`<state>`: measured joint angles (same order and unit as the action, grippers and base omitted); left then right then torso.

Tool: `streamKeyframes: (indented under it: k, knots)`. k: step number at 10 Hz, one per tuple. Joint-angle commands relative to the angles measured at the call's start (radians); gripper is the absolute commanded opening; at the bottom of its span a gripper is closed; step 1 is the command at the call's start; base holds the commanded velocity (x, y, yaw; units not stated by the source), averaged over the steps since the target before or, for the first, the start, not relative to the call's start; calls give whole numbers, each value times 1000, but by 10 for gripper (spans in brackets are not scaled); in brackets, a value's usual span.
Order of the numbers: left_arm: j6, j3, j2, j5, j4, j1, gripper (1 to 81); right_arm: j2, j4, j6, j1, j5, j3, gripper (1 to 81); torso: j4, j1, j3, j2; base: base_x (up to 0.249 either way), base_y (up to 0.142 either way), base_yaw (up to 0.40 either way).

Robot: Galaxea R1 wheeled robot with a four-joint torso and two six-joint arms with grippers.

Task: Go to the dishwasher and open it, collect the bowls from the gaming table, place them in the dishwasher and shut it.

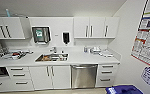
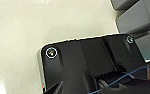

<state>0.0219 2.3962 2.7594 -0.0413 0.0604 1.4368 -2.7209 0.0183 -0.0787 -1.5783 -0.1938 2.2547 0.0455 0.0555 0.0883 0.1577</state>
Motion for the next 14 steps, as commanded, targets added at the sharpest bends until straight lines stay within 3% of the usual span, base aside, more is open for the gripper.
streamKeyframes:
  k: [1, 14]
  knots:
    - [0, -8, -19, 44, -5, -62, 811, 14, -1, 2, 48, 43, -6, 811, 0, 0, 0, 0, 136, 0, 0]
    - [0, -9, -18, 38, -2, -62, 811, 10, -3, 2, 50, 43, 5, 811, 0, 0, 0, 0, 135, 0, 0]
